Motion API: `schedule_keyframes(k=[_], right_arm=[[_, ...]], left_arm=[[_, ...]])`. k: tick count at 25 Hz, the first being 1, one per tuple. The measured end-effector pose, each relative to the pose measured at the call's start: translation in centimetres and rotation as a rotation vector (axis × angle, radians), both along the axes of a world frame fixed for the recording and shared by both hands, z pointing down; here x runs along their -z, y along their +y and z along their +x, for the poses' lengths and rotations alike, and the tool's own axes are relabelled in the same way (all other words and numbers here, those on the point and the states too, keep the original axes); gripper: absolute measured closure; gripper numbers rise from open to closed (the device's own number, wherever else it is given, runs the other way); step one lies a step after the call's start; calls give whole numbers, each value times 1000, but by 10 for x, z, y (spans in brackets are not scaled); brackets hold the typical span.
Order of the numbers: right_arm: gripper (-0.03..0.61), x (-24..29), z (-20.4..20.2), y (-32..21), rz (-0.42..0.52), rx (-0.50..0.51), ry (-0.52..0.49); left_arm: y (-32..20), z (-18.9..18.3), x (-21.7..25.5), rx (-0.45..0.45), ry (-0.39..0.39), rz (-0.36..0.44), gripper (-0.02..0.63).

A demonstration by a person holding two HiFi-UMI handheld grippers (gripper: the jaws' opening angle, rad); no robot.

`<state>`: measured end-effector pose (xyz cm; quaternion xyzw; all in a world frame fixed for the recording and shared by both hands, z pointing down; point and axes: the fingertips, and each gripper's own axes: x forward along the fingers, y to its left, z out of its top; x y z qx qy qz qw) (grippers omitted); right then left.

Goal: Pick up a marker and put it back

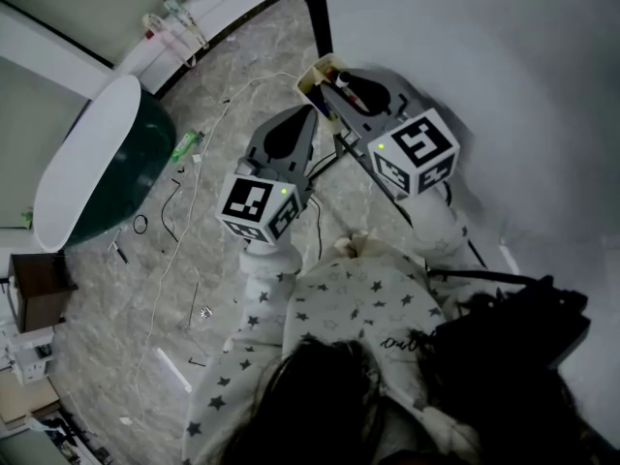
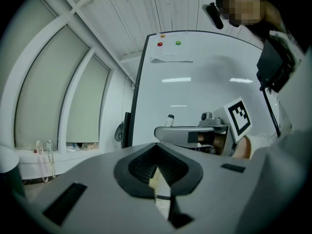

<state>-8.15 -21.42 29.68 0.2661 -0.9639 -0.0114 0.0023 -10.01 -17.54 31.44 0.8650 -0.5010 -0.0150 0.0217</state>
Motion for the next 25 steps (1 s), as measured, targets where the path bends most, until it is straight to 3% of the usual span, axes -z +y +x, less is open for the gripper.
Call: schedule_keyframes(k=[12, 25], right_arm=[[495, 57, 4, 31, 77, 99, -72], [495, 56, -3, 44, 67, 135, -82]], left_arm=[[23, 5, 48, -15, -9, 62, 614], [35, -6, 52, 19, -6, 71, 614]])
